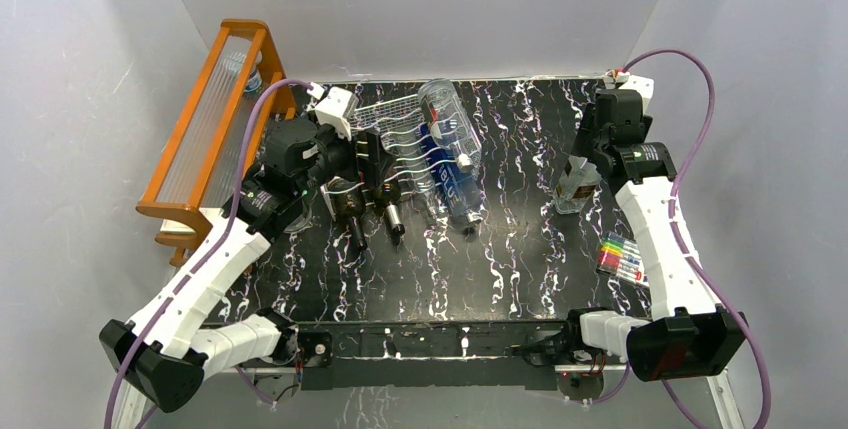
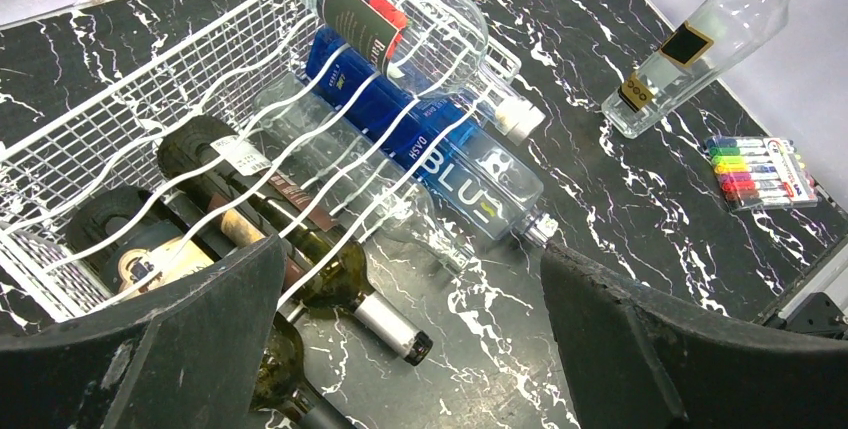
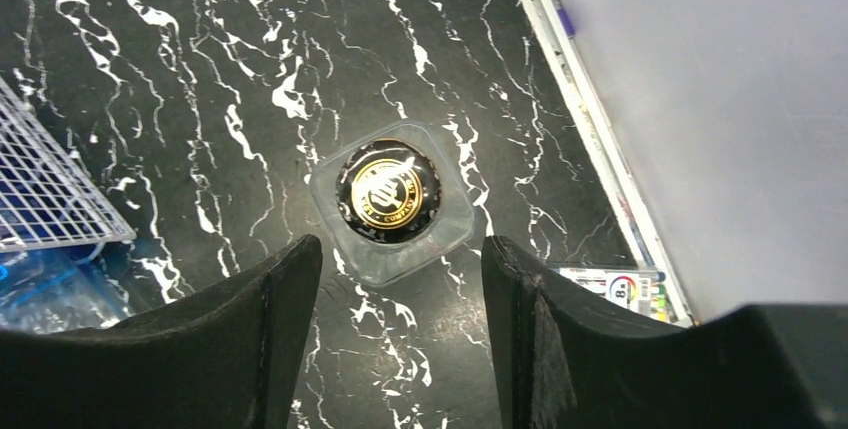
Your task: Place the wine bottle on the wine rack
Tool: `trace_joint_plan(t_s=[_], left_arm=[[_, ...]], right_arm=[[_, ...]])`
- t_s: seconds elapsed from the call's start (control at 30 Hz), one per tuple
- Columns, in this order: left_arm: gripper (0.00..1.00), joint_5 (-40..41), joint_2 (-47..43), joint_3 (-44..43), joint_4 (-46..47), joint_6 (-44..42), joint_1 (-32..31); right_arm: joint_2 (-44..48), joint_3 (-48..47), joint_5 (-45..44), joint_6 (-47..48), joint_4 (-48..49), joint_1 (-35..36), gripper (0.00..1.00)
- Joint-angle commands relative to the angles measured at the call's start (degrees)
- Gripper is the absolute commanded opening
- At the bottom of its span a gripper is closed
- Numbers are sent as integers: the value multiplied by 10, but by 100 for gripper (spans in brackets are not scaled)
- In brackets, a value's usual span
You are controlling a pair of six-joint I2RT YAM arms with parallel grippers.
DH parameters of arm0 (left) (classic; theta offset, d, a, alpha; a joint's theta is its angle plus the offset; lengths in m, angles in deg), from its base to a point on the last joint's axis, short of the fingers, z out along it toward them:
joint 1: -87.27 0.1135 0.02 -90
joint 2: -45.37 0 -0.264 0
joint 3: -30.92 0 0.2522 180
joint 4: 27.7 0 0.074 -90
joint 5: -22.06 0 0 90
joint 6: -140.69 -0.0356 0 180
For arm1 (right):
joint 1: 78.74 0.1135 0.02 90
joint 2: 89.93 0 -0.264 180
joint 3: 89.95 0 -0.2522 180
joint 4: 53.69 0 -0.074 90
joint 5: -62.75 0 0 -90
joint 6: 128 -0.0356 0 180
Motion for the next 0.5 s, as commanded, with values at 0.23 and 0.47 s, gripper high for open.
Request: trace_joint_plan(t_s=[0.23, 0.47], left_arm=[[98, -11, -3, -25, 10, 4, 4], [98, -12, 0, -27, 11, 4, 4]], right_arm=[[-6, 2, 26, 17, 67, -22, 62], [-22, -2, 61, 30, 86, -40, 52]])
